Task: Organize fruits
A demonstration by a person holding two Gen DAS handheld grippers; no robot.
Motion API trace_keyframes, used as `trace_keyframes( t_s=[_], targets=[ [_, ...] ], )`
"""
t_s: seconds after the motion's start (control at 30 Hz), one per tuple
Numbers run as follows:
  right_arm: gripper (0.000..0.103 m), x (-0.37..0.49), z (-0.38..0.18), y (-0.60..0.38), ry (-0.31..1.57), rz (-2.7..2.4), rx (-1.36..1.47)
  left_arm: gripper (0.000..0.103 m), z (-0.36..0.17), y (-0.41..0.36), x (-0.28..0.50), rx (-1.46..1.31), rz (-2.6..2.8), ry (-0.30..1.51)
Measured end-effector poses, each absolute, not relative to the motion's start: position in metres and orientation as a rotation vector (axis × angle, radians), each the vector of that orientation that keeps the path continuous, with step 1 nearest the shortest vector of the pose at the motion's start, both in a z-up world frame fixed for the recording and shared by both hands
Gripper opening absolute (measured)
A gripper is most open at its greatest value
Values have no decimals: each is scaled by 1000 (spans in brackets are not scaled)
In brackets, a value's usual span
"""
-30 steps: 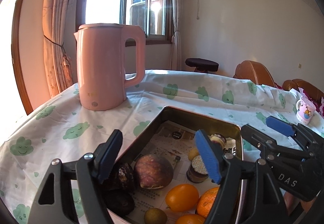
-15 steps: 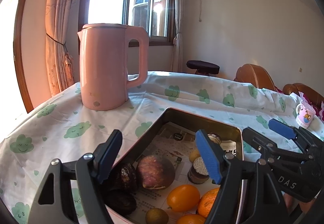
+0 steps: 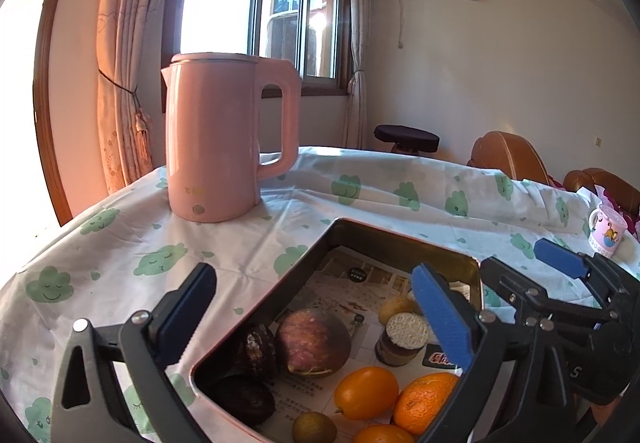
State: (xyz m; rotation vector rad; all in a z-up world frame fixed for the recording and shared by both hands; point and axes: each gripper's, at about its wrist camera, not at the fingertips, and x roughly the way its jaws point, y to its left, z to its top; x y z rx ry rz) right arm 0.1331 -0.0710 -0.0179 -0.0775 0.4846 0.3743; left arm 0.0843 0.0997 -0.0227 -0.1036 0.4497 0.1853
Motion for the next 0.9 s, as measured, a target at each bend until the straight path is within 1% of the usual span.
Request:
trace_keyframes(
  t_s=[0.07, 0.67, 0.9],
  targets=[
    [77, 133, -18, -71, 484, 374, -78, 103, -23, 101, 84, -107, 189, 450],
    [78, 131, -16, -74, 462, 354, -67, 103, -24, 99, 83, -90, 218, 462],
    [78, 129, -14, -83, 469, 354, -51, 103, -25, 106, 85, -131, 207, 474]
  ],
)
